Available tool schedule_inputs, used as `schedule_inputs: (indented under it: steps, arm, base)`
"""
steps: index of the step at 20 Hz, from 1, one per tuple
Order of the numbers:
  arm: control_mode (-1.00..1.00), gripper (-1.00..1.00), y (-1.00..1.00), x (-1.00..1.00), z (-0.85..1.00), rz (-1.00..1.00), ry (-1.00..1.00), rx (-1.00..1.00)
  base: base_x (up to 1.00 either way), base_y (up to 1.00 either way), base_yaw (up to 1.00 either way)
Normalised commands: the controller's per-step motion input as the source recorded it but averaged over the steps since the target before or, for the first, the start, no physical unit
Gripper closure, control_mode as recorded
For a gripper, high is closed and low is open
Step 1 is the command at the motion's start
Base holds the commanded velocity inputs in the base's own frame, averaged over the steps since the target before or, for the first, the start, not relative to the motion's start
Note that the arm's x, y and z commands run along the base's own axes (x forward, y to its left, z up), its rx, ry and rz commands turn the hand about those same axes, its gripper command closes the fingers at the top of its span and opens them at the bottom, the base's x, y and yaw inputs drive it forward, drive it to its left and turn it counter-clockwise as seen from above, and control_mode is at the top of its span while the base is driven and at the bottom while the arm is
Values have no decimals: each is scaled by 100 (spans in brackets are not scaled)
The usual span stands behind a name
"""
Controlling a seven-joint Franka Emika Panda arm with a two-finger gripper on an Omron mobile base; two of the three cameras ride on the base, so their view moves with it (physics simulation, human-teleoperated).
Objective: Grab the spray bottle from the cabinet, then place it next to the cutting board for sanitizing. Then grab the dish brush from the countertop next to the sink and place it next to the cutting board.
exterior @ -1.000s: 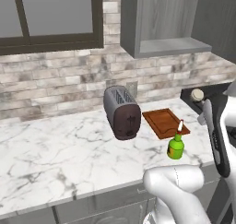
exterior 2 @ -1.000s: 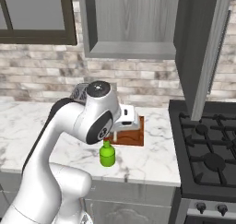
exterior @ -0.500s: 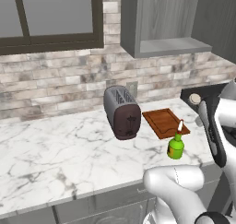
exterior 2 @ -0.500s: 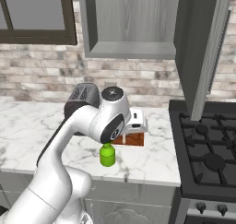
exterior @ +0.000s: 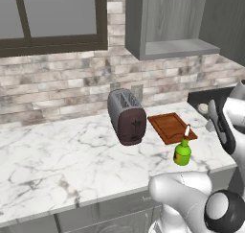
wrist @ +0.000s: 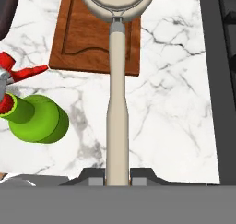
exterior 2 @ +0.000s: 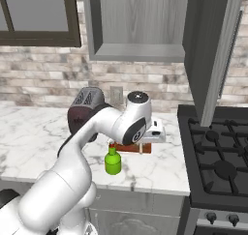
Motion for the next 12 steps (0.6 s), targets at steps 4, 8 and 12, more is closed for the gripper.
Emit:
schedule_inputs:
  steps: [4,8,12]
  arm:
    - [-100,100,-35,10,-32,5,5,4]
    - [-100,100,-29,14,-41,4,0,1]
    - [-100,100,-18,16,-46,3,0,0]
  base:
    - [0,0,0]
    - [0,0,0]
    - [0,0,0]
